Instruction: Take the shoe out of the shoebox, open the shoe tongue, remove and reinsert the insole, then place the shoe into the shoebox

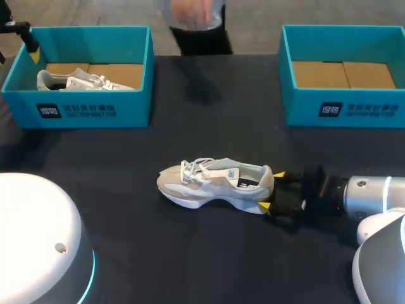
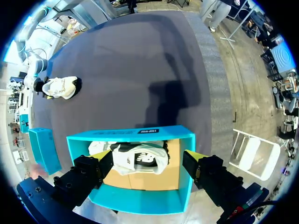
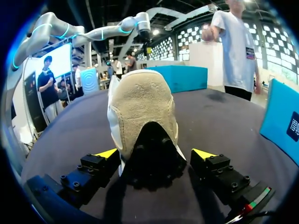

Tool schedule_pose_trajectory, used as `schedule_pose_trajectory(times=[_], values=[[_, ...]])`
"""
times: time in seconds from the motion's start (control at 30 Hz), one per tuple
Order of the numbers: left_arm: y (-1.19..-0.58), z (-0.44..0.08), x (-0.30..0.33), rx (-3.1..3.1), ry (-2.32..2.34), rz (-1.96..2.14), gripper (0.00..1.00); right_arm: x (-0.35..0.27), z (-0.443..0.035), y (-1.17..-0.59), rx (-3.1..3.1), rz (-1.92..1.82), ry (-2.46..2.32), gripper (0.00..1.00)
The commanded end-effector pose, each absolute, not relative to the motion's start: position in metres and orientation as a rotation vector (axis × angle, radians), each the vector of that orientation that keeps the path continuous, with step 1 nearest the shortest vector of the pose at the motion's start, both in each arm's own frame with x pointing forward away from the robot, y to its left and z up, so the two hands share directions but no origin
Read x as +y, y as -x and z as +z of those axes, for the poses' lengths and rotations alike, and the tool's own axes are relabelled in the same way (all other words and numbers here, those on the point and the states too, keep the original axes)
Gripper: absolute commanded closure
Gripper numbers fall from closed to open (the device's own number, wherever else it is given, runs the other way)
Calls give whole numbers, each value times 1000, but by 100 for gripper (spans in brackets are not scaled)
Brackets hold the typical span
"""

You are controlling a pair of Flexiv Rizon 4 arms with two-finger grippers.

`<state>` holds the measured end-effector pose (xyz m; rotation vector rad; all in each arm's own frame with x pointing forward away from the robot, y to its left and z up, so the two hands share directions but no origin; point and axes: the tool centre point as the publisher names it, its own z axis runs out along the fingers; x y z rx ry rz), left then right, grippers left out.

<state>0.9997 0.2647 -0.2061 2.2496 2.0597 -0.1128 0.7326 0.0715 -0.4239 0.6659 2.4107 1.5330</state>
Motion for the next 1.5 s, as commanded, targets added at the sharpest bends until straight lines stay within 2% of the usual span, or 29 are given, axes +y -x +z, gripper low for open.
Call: schedule_pose_trajectory(times=[0.03, 1.5], values=[[-999, -206, 265, 2058, -2250, -108, 0, 80, -426, -737, 2422, 1529, -667, 0], [-999, -206, 265, 2058, -2250, -108, 0, 102, -426, -744, 2459, 1659, -529, 0]])
